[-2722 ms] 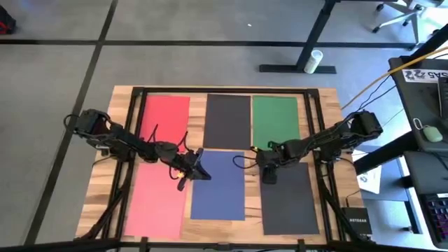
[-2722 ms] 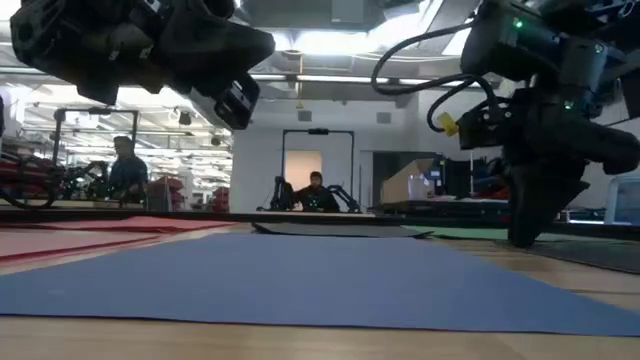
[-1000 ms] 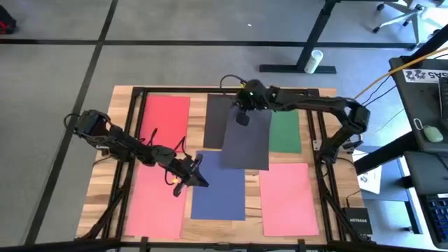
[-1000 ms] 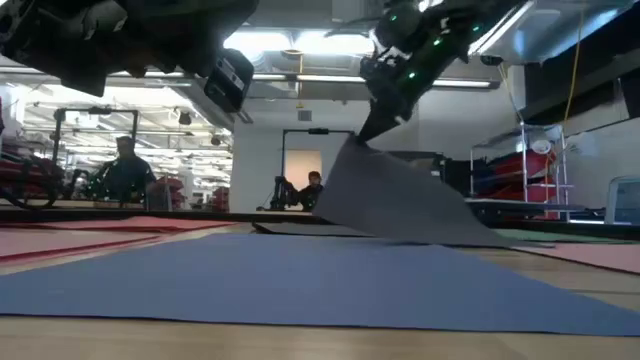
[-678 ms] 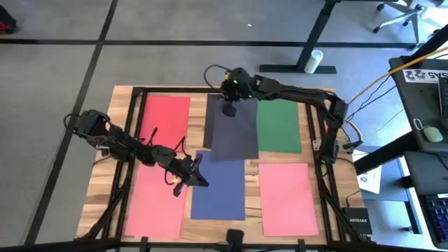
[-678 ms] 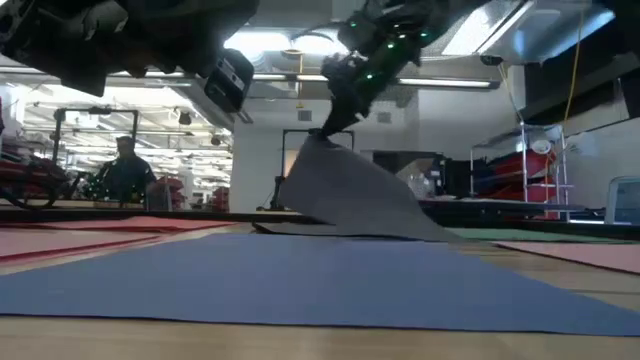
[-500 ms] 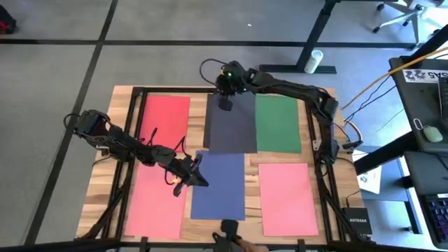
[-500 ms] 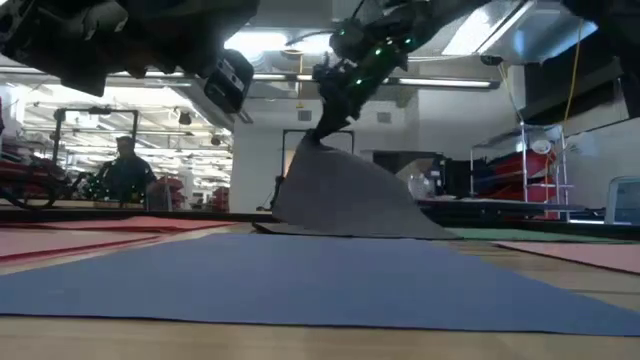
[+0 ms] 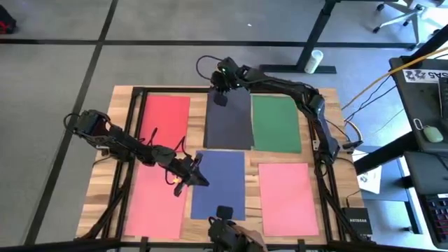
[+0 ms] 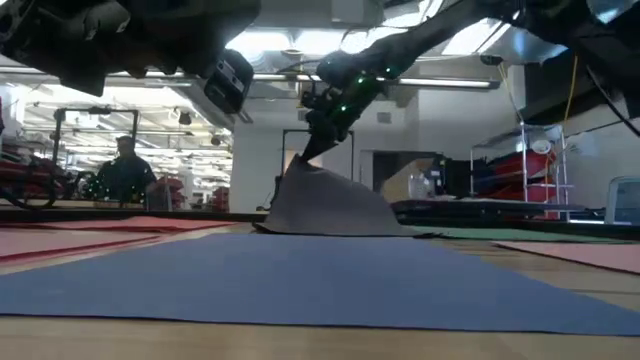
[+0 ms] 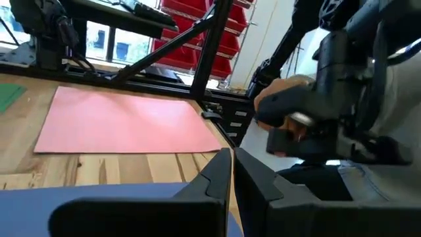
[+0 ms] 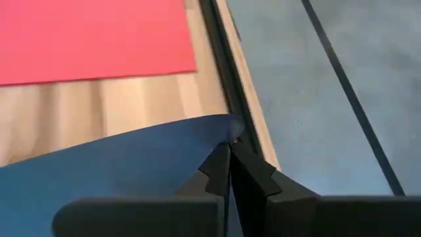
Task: Organize paper
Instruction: Stack the black paper on the stacked black paper, then adjust the blue paper
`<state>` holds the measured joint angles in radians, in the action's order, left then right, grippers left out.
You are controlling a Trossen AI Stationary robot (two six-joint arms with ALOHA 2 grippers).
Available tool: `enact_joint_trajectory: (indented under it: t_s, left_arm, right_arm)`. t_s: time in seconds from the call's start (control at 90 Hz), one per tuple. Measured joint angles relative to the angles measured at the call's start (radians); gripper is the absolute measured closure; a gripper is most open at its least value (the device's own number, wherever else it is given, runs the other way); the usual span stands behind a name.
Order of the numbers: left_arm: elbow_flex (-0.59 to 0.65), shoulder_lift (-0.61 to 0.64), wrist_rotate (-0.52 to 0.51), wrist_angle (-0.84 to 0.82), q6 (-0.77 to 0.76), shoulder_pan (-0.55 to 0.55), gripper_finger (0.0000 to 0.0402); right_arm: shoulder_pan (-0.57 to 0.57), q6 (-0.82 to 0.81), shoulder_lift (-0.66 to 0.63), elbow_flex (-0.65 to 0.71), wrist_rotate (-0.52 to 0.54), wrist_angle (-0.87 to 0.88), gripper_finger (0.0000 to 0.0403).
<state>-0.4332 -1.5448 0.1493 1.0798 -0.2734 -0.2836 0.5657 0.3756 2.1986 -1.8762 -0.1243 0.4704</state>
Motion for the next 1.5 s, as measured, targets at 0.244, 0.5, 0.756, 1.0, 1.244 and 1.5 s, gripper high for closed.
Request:
enact_joint_trajectory:
  t_s: [0.244,0.5,0.756,1.0,1.244,1.5]
  left_arm:
    - [0.000,0.000,-0.002,0.000,0.009,0.000,0.0402]
    - [0.000,0.000,-0.002,0.000,0.014,0.002,0.0402]
    - [0.000,0.000,-0.002,0.000,0.012,0.002,0.0402]
    - [0.000,0.000,-0.002,-0.005,0.012,0.002,0.0402]
    - [0.000,0.000,-0.131,-0.119,-0.029,0.015,0.0402]
    - [0.000,0.000,-0.173,-0.160,-0.060,0.055,0.0402]
  right_arm:
    - [0.016,0.000,0.019,-0.009,-0.013,-0.011,0.0403]
    - [0.018,-0.005,0.019,-0.009,-0.020,-0.045,0.0383]
    - [0.017,-0.009,0.019,-0.009,-0.010,-0.057,0.0305]
    - [0.017,-0.011,0.019,-0.009,0.001,-0.054,0.0280]
    - [0.017,0.096,-0.084,-0.008,0.007,0.299,0.0340]
    - [-0.006,0.097,-0.233,-0.008,0.007,0.748,0.0396]
